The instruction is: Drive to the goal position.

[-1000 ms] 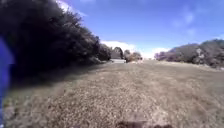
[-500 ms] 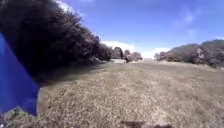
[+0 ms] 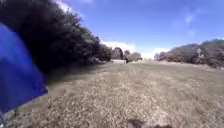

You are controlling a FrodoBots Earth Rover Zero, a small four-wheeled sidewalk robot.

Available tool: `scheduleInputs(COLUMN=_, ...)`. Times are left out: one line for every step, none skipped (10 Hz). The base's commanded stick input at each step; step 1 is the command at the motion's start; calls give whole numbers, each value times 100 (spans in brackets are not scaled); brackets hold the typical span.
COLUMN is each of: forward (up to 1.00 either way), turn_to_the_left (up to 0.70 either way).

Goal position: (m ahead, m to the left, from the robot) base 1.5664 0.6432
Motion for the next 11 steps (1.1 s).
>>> scheduleInputs(forward=0, turn_to_the_left=0)
scheduleInputs(forward=0, turn_to_the_left=0)
scheduleInputs(forward=0, turn_to_the_left=0)
scheduleInputs(forward=0, turn_to_the_left=0)
scheduleInputs(forward=0, turn_to_the_left=0)
scheduleInputs(forward=0, turn_to_the_left=0)
scheduleInputs(forward=12, turn_to_the_left=0)
scheduleInputs(forward=27, turn_to_the_left=0)
scheduleInputs(forward=42, turn_to_the_left=0)
scheduleInputs(forward=58, turn_to_the_left=0)
scheduleInputs(forward=70, turn_to_the_left=0)
